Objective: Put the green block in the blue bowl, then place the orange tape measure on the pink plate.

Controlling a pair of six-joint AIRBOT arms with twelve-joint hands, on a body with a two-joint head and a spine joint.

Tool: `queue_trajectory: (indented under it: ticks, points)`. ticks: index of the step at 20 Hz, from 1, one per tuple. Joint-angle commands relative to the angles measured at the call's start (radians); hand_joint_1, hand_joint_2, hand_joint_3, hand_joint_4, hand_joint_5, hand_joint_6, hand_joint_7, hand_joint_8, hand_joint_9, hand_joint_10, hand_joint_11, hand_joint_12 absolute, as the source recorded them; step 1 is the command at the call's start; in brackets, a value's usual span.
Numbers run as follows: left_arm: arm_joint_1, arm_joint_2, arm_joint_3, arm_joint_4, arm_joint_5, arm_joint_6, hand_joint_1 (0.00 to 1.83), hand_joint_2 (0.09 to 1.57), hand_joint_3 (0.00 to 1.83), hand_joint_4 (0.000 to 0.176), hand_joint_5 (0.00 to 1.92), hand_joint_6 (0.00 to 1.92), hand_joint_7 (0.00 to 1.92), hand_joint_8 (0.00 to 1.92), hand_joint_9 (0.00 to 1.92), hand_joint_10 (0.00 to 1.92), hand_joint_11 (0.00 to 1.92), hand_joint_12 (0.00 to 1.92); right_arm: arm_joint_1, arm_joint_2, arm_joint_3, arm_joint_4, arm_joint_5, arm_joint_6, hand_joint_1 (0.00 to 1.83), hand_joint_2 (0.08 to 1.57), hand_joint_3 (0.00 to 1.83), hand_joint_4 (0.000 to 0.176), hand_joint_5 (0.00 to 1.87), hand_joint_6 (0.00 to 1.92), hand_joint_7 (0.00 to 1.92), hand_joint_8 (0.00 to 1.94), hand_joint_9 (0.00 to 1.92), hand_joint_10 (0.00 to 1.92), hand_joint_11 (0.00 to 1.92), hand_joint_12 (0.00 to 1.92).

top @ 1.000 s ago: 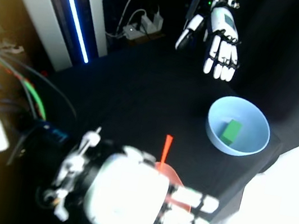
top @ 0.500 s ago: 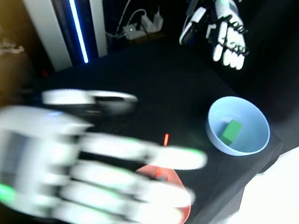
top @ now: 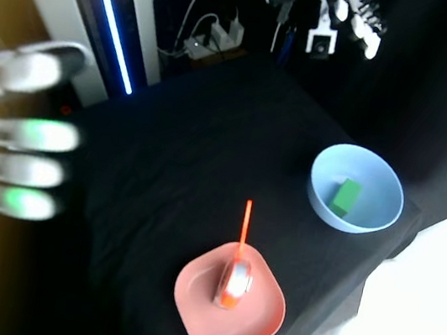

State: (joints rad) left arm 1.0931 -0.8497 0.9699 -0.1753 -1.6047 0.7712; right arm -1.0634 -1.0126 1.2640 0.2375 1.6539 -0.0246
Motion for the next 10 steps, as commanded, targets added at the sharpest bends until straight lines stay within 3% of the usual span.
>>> queue_trajectory:
  ticks: [1, 3, 4, 6, 7, 8, 9, 10]
  points:
    - [0.003, 0.003, -0.004, -0.027, -0.128, -0.004, 0.14, 1.06, 0.01, 0.078, 0.11, 0.0, 0.14, 0.0, 0.12, 0.0, 0.02, 0.42, 0.006, -0.007, -0.002, 0.017, 0.109, 0.007, 0.69, 0.96, 0.02, 0.085, 0.02, 0.01, 0.08, 0.0, 0.04, 0.01, 0.04, 0.02]
    - [0.013, -0.002, -0.004, -0.048, -0.128, -0.011, 0.08, 1.11, 0.01, 0.098, 0.05, 0.0, 0.13, 0.0, 0.1, 0.0, 0.01, 0.34, -0.014, -0.024, -0.001, 0.033, 0.109, 0.007, 0.72, 0.98, 0.01, 0.109, 0.15, 0.02, 0.07, 0.0, 0.01, 0.0, 0.0, 0.0]
    - [0.017, -0.006, -0.004, -0.059, -0.128, -0.013, 0.13, 1.13, 0.01, 0.094, 0.07, 0.0, 0.13, 0.0, 0.1, 0.0, 0.0, 0.36, -0.033, -0.03, -0.002, 0.048, 0.109, 0.007, 0.71, 1.02, 0.01, 0.115, 0.18, 0.01, 0.05, 0.0, 0.0, 0.0, 0.02, 0.01]
    - [0.035, -0.014, -0.004, -0.085, -0.128, -0.022, 0.18, 1.13, 0.0, 0.089, 0.08, 0.0, 0.12, 0.0, 0.1, 0.0, 0.0, 0.37, -0.068, -0.042, -0.002, 0.078, 0.109, 0.007, 0.73, 1.03, 0.01, 0.121, 0.17, 0.0, 0.05, 0.0, 0.0, 0.0, 0.04, 0.02]
    - [0.049, -0.016, -0.004, -0.097, -0.128, -0.033, 0.24, 1.12, 0.0, 0.094, 0.08, 0.0, 0.14, 0.0, 0.14, 0.01, 0.0, 0.4, -0.083, -0.049, -0.003, 0.09, 0.109, 0.007, 0.76, 1.01, 0.0, 0.112, 0.08, 0.0, 0.04, 0.01, 0.05, 0.02, 0.05, 0.03]
    - [0.057, -0.017, -0.004, -0.104, -0.128, -0.041, 0.21, 1.12, 0.0, 0.1, 0.04, 0.0, 0.11, 0.0, 0.16, 0.0, 0.0, 0.48, -0.092, -0.052, -0.006, 0.096, 0.109, 0.007, 0.7, 1.01, 0.0, 0.118, 0.06, 0.0, 0.03, 0.0, 0.02, 0.0, 0.02, 0.02]
    - [0.058, -0.018, -0.004, -0.106, -0.128, -0.044, 0.18, 1.14, 0.0, 0.089, 0.03, 0.0, 0.1, 0.0, 0.14, 0.0, 0.0, 0.47, -0.094, -0.052, -0.008, 0.095, 0.109, 0.007, 0.7, 0.95, 0.0, 0.124, 0.06, 0.0, 0.05, 0.0, 0.02, 0.0, 0.0, 0.01]
    - [0.058, -0.02, -0.004, -0.106, -0.128, -0.044, 0.21, 1.17, 0.0, 0.069, 0.09, 0.0, 0.14, 0.0, 0.2, 0.0, 0.07, 0.46, -0.094, -0.053, -0.01, 0.089, 0.109, 0.007, 0.73, 0.94, 0.0, 0.111, 0.1, 0.0, 0.14, 0.01, 0.06, 0.01, 0.02, 0.02]
